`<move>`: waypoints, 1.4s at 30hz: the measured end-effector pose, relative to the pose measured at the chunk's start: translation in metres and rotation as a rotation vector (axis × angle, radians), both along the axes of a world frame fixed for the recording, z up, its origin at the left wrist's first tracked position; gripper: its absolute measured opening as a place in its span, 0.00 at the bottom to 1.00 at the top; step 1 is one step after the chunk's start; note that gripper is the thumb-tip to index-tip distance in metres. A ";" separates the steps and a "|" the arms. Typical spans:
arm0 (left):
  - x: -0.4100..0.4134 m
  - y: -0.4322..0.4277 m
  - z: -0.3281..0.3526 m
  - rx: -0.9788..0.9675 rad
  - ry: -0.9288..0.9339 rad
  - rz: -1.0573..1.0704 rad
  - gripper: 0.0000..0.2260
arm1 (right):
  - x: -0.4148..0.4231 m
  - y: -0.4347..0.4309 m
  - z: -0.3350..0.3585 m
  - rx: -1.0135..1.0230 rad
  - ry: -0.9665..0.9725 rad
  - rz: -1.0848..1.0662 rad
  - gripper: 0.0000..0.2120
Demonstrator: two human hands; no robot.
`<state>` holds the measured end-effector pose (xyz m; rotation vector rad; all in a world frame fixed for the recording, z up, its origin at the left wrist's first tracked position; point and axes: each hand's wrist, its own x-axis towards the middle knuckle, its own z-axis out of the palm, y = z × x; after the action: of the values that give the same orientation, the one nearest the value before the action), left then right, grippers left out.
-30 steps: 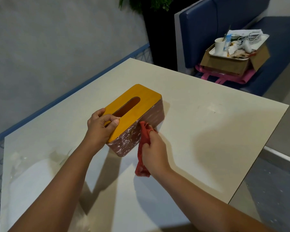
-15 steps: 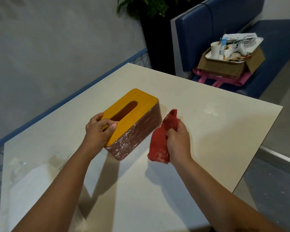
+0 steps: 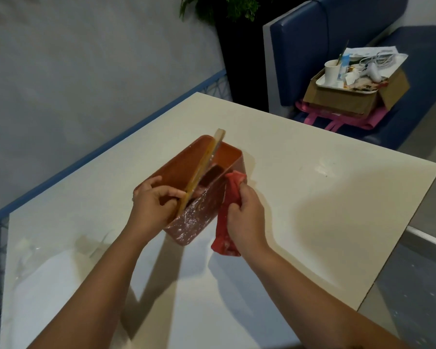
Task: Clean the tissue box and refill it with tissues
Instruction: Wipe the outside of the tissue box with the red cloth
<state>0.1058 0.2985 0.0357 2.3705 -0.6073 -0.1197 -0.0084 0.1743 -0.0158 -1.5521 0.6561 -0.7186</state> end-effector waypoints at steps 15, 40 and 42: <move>0.019 -0.021 0.013 0.492 -0.119 -0.124 0.17 | -0.006 -0.003 0.004 0.090 0.050 0.101 0.18; 0.021 -0.022 0.024 0.370 0.124 -0.037 0.15 | -0.012 -0.071 0.026 -0.069 0.383 0.203 0.21; 0.022 -0.021 0.023 0.335 0.129 -0.025 0.15 | -0.005 -0.075 0.053 -0.112 0.157 0.134 0.17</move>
<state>0.1281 0.2774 0.0590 2.6499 -0.5926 -0.4110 -0.0131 0.0995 0.0370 -1.7510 0.6293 -0.5444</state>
